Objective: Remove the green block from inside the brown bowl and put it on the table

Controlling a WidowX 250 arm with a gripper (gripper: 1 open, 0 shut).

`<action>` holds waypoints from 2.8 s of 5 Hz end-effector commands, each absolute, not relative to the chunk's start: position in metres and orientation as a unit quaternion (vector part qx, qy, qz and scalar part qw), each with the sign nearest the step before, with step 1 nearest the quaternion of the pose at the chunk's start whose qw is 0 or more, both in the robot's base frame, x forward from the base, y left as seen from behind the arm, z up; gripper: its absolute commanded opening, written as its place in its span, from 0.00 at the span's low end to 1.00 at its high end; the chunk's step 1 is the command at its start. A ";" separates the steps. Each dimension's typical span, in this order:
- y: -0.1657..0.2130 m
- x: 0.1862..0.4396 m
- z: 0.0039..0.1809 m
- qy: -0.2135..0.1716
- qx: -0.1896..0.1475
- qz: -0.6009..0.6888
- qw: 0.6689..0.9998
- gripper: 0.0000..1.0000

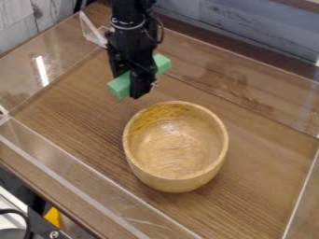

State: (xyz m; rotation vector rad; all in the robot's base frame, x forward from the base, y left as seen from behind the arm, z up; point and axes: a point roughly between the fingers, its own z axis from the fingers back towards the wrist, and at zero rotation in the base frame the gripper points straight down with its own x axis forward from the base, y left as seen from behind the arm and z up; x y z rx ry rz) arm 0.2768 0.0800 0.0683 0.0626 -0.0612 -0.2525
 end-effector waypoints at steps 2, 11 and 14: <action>0.094 0.312 0.067 -0.052 0.041 -0.103 0.992 0.00; -0.013 0.356 0.074 -0.083 0.004 -0.175 0.981 0.00; -0.003 0.361 0.048 -0.086 0.012 -0.155 0.984 0.00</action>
